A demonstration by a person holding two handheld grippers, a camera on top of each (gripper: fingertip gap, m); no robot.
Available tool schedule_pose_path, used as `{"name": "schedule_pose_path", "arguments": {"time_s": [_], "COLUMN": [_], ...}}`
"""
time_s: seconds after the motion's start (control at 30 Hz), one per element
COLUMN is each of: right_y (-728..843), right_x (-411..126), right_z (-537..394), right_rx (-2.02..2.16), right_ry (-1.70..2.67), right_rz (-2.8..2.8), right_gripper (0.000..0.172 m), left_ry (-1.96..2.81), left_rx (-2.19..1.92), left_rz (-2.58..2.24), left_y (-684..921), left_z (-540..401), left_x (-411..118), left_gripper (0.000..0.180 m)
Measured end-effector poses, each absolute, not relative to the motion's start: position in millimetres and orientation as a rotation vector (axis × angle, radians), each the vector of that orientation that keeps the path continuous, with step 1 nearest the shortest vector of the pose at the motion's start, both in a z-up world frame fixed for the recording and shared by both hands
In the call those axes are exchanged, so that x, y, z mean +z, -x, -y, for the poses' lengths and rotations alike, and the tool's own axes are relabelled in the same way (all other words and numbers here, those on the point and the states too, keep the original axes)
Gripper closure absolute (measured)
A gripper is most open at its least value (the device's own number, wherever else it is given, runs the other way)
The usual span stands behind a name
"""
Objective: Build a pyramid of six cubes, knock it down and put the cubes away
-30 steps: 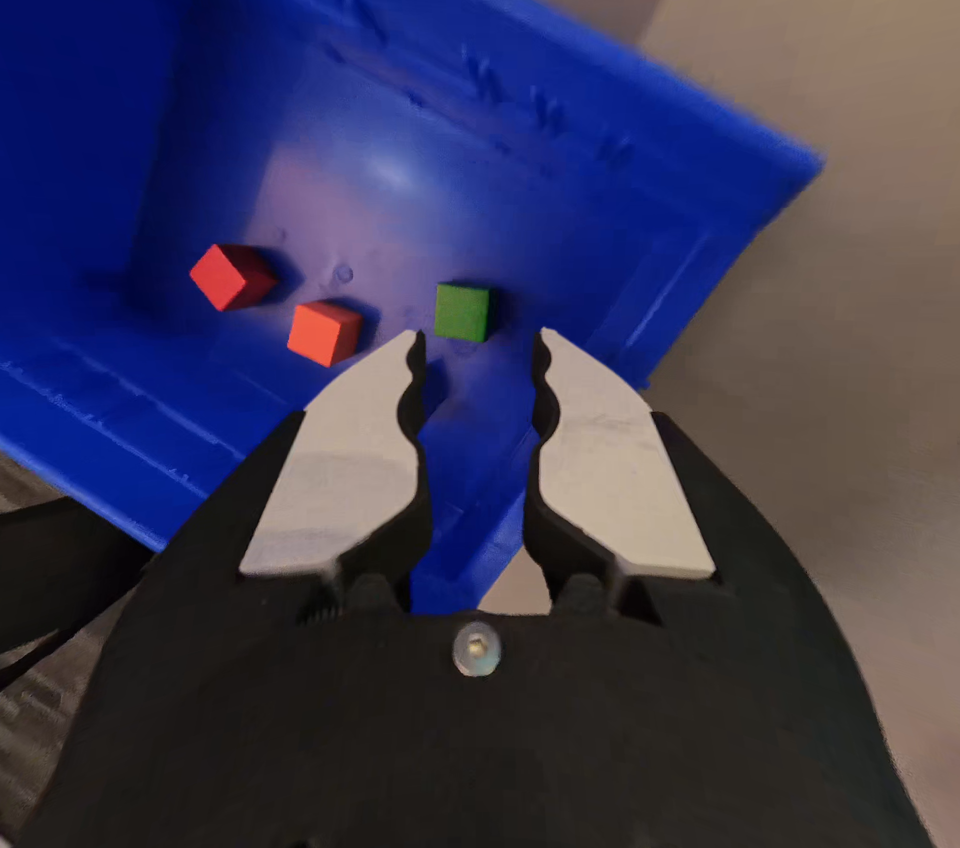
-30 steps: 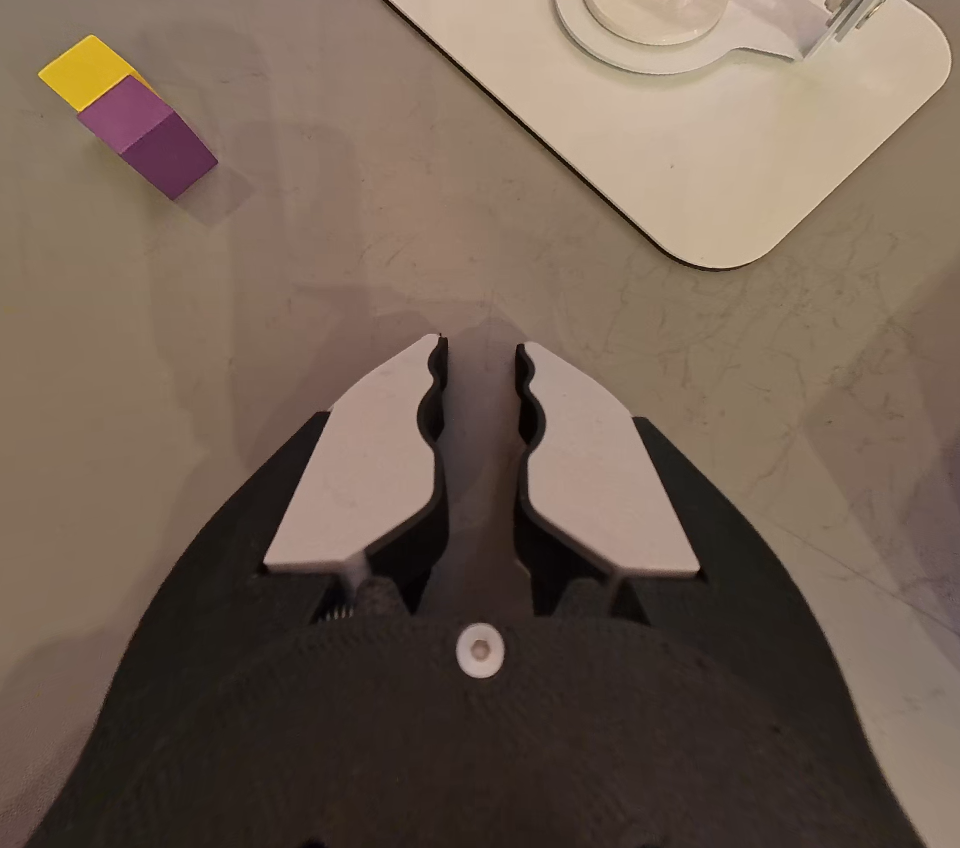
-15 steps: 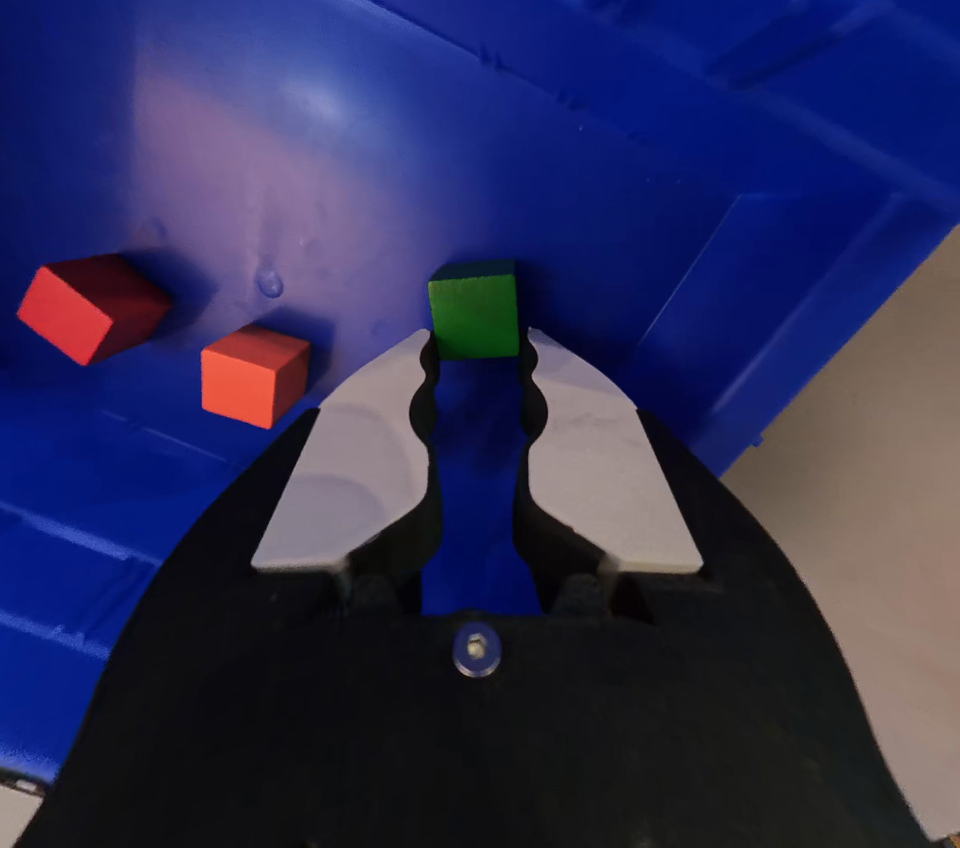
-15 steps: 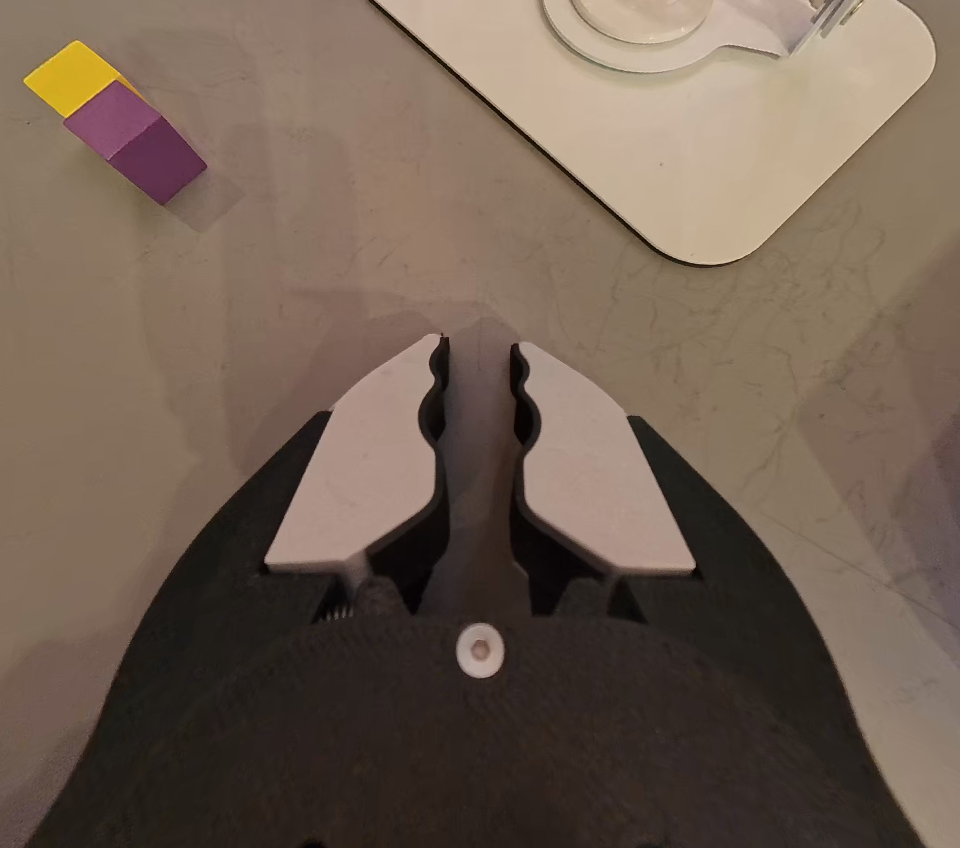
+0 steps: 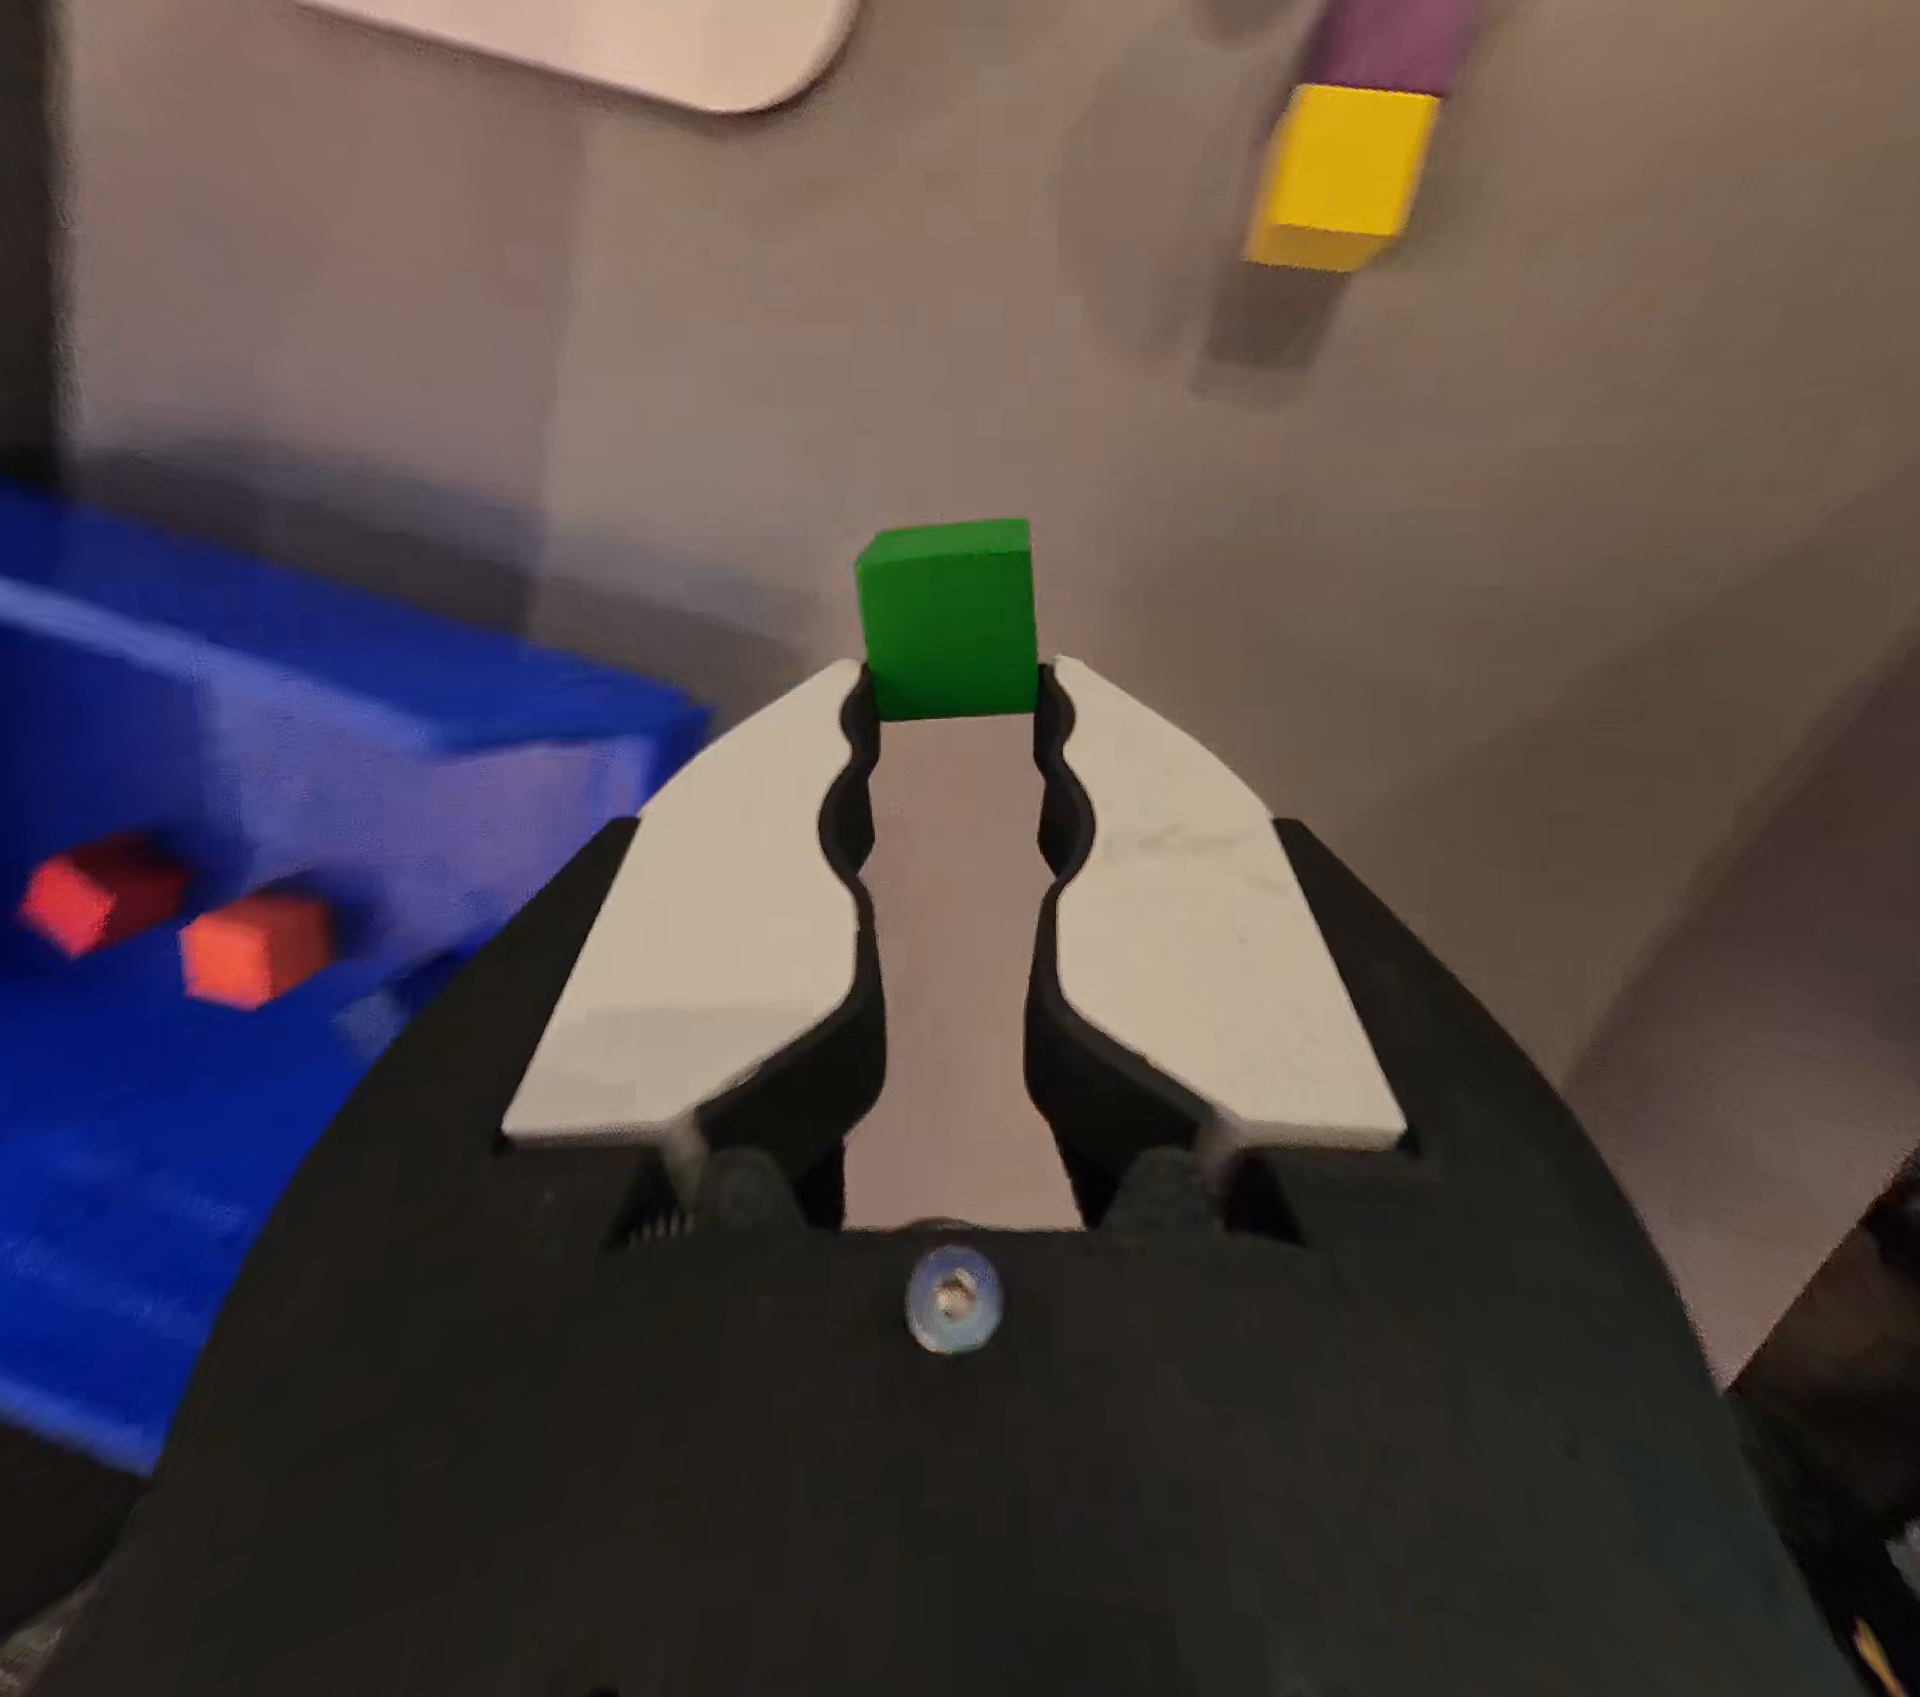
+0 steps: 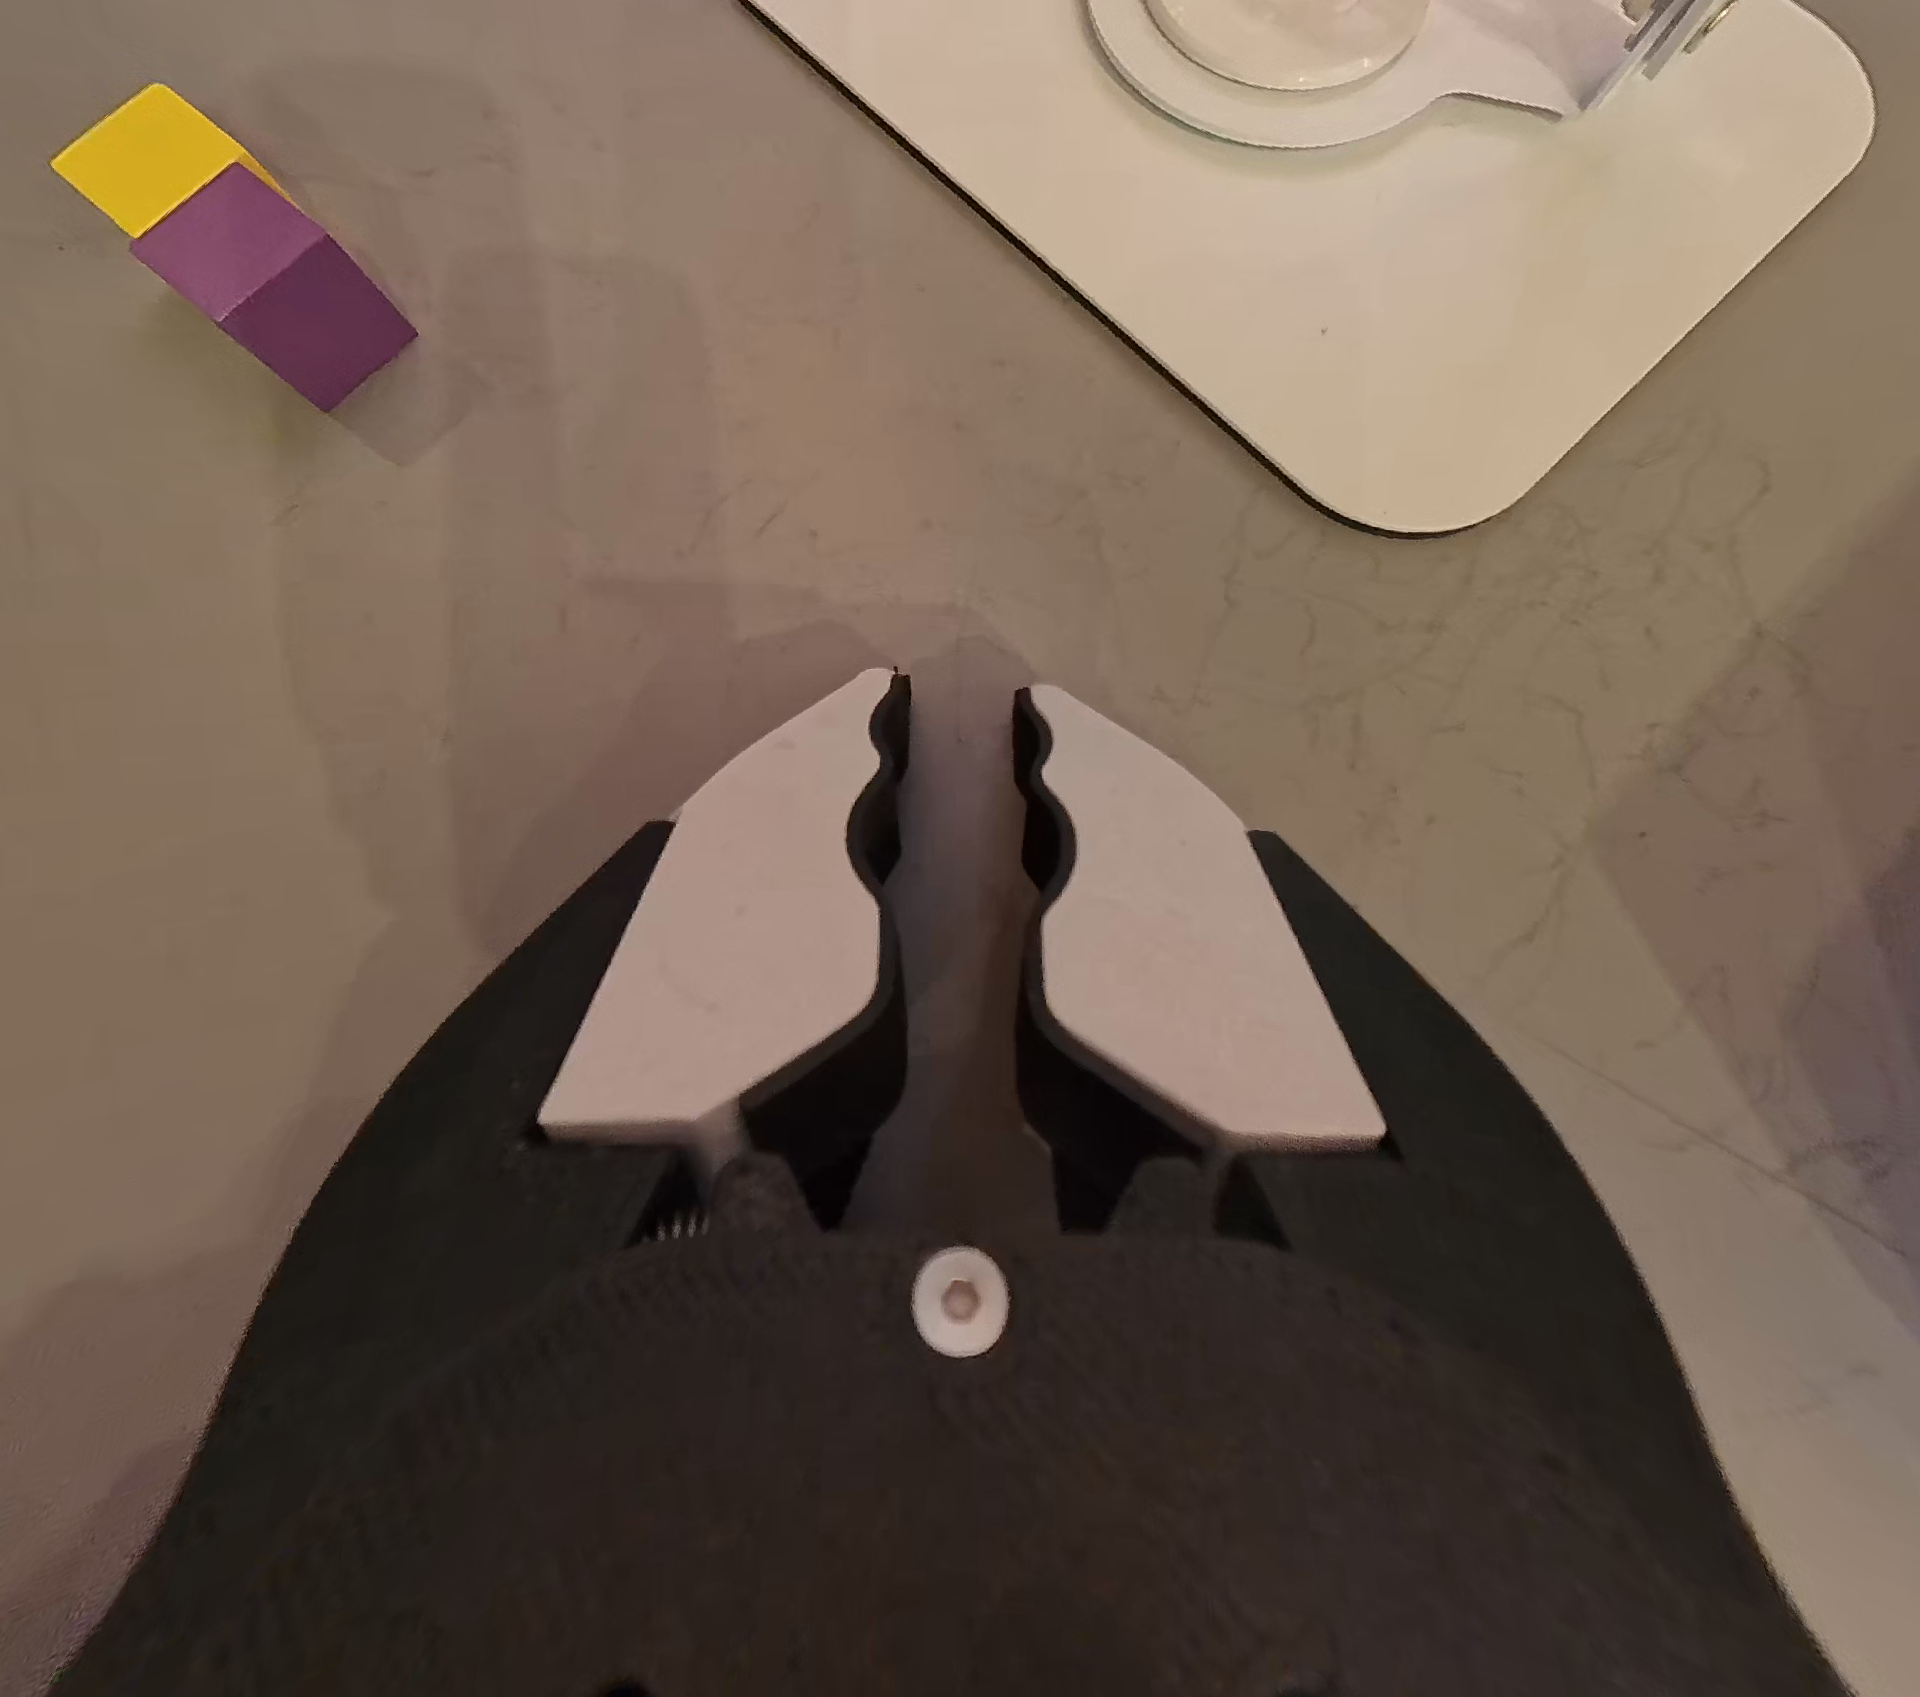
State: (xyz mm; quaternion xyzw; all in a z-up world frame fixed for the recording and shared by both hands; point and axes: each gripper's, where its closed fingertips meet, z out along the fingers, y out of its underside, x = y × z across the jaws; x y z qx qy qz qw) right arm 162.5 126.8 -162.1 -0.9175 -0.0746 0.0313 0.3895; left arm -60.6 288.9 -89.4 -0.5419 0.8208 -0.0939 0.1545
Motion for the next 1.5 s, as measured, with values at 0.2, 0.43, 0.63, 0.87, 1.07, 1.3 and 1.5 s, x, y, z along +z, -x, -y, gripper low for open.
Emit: {"name": "schedule_pose_path", "arguments": {"time_s": [0.2, 0.43, 0.63, 0.87, 1.07, 1.3, 1.5], "right_y": [-162.1, -161.9, -160.8, -159.6, -159.3, -158.9, -158.4], "right_x": [-162.2, -162.2, -162.2, -161.8, -161.8, -161.6, -161.1], "right_z": [-126.7, -126.7, -126.7, -126.6, -126.6, -126.5, -126.3], "right_rx": [0.081, 0.081, 0.082, 0.079, 0.086, 0.086, 0.083], "right_ry": [2.332, 2.332, 2.332, 2.33, 2.332, 2.332, 2.33], "right_rz": [0.191, 0.192, 0.199, 0.208, 0.205, 0.205, 0.209], "right_gripper": [0.153, 0.153, 0.152, 0.152, 0.152, 0.152, 0.152], "left_ry": [1.517, 1.487, 1.467, 1.553, 1.695, 1.663, 1.652], "left_rx": [-0.358, -0.366, -0.31, -0.362, -0.431, -0.466, -0.487], "left_rz": [-2.464, -2.527, -2.554, -2.481, -2.384, -2.37, -2.378], "left_y": [46.0, 41.5, 39.3, 41.3, 59.3, 46.6, 40.1], "left_z": [-233.2, -211.0, -208.7, -213.1, -217.6, -208.4, -204.4], "left_x": [-139.2, -157.2, -165.4, -158.6, -165.7, -165.9, -165.9], "left_gripper": [0.153, 0.153, 0.153, 0.131, 0.147, 0.161, 0.168]}}
